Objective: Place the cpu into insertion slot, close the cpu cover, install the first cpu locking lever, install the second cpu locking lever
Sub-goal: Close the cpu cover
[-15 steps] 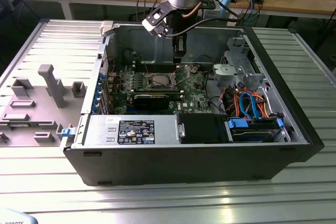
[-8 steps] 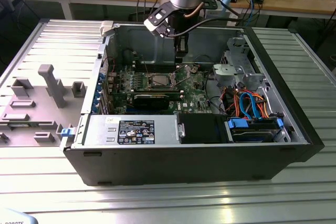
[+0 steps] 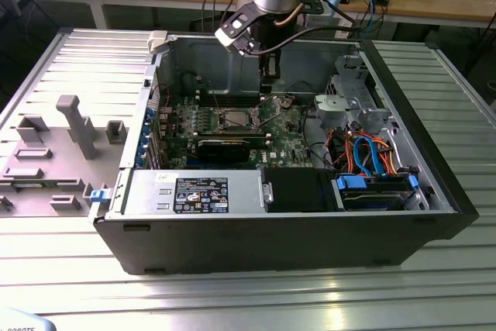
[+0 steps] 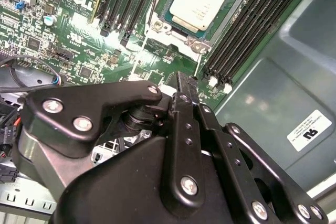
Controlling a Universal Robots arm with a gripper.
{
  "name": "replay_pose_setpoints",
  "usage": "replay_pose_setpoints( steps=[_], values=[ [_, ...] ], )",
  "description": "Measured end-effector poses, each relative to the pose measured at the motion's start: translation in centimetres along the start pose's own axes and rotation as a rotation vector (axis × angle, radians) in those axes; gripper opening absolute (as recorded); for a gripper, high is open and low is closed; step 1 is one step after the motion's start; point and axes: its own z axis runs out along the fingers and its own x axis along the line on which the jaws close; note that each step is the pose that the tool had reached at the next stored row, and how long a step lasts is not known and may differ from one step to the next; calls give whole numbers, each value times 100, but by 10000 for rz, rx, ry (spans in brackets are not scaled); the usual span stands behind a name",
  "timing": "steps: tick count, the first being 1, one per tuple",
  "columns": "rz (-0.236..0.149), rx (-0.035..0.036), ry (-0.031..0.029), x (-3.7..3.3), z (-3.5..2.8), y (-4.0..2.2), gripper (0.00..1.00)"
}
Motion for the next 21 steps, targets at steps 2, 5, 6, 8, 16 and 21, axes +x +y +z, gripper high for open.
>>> replay_pose_setpoints(
  steps=[2,5,6,8,16,21],
  values=[
    [2,0,0,0,0,2,11],
    [0,0,0,0,0,16,11],
    [0,0,0,1,1,20,11],
    [0,0,0,1,1,30,11],
    [1,0,0,1,1,52,11],
    [0,0,0,2,2,70,11]
  ],
)
